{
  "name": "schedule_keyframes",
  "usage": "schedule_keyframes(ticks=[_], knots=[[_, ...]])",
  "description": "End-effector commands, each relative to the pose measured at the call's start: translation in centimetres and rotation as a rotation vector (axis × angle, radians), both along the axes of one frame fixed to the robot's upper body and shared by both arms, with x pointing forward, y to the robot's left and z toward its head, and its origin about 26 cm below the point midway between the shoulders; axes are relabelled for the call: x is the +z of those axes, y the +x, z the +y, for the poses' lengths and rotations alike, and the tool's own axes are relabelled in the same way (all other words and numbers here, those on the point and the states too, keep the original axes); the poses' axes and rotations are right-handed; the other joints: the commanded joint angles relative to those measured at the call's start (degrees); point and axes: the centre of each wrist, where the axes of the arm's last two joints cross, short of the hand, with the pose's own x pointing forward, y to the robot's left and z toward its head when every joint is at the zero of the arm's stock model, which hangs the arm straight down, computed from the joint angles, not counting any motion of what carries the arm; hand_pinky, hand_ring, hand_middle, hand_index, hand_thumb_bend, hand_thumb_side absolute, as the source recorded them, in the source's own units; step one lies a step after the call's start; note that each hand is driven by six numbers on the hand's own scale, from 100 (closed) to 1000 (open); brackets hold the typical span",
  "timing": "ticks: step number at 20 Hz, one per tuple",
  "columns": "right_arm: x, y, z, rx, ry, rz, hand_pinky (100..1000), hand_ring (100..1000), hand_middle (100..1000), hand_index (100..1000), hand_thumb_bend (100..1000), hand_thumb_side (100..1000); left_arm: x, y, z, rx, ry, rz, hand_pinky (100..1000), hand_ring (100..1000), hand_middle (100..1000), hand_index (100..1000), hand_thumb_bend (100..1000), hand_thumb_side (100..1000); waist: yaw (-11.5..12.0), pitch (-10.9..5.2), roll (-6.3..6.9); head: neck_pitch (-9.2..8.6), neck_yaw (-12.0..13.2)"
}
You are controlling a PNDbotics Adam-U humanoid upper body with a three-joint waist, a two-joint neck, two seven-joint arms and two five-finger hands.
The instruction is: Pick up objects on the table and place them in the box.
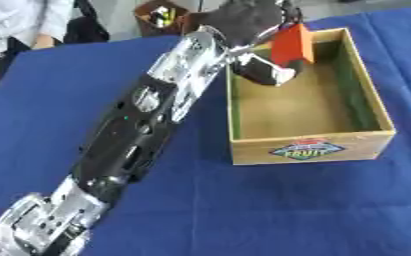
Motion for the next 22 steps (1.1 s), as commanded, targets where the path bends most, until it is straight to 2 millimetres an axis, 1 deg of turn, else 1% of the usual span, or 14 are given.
schedule_keyframes(ticks=[1,5,10,11,12,14,15,19,20,21,22], knots=[[0.8,-0.3,0.1,0.015,0.001,-0.031,979,850,597,799,100,519,-0.1,0.2,-0.2,0.001,0.030,-0.013,261,355,275,485,100,381,-0.05,-0.97,-0.44,-0.77,0.12],[0.9,-0.3,0.2,0.016,0.000,-0.034,979,850,597,799,100,519,-1.0,0.6,-0.3,0.007,0.055,-0.002,265,357,276,487,100,386,-0.15,-0.76,-0.41,-0.81,0.11],[0.9,-0.3,0.2,0.017,-0.001,-0.034,979,850,597,799,100,519,-1.3,0.8,-0.3,0.008,0.062,-0.004,265,357,276,487,100,386,-0.17,-0.72,-0.40,-0.81,0.11],[0.9,-0.3,0.2,0.016,-0.001,-0.034,979,850,597,799,100,518,-1.3,0.8,-0.3,0.007,0.064,-0.004,393,454,366,594,100,426,-0.17,-0.71,-0.38,-0.80,0.10],[0.8,-0.3,0.1,0.015,0.000,-0.033,980,850,597,799,100,518,-1.4,0.8,-0.4,0.003,0.069,-0.002,435,488,408,643,100,440,-0.18,-0.70,-0.31,-0.76,0.06],[0.8,-0.3,0.1,0.014,0.001,-0.030,980,850,597,799,100,518,-1.4,0.8,-0.4,0.000,0.078,0.000,508,590,539,797,100,469,-0.17,-0.74,-0.25,-0.73,0.03],[0.8,-0.3,0.1,0.014,0.002,-0.030,980,850,597,799,100,518,-1.3,0.8,-0.3,0.001,0.082,-0.002,535,636,597,851,100,489,-0.19,-0.76,-0.23,-0.75,0.05],[0.7,-0.3,0.1,0.013,0.003,-0.029,980,850,597,799,100,518,-1.2,0.8,-0.3,0.005,0.092,-0.007,535,636,597,851,100,489,-0.19,-0.78,-0.21,-0.78,0.05],[0.7,-0.3,0.1,0.013,0.003,-0.028,980,850,597,798,100,518,-1.0,0.7,-0.2,0.008,0.086,-0.015,647,777,773,1000,446,695,-0.14,-0.82,-0.24,-0.78,-0.03],[0.7,-0.3,0.1,0.013,0.004,-0.027,980,850,596,798,100,517,-0.7,0.7,0.0,0.016,0.072,-0.033,667,796,790,1000,500,722,-0.11,-0.86,-0.24,-0.76,-0.06],[0.7,-0.3,0.1,0.013,0.004,-0.027,980,850,596,798,100,517,-0.5,0.6,0.1,0.024,0.060,-0.050,666,798,789,1000,517,725,-0.08,-0.89,-0.24,-0.76,-0.07]])
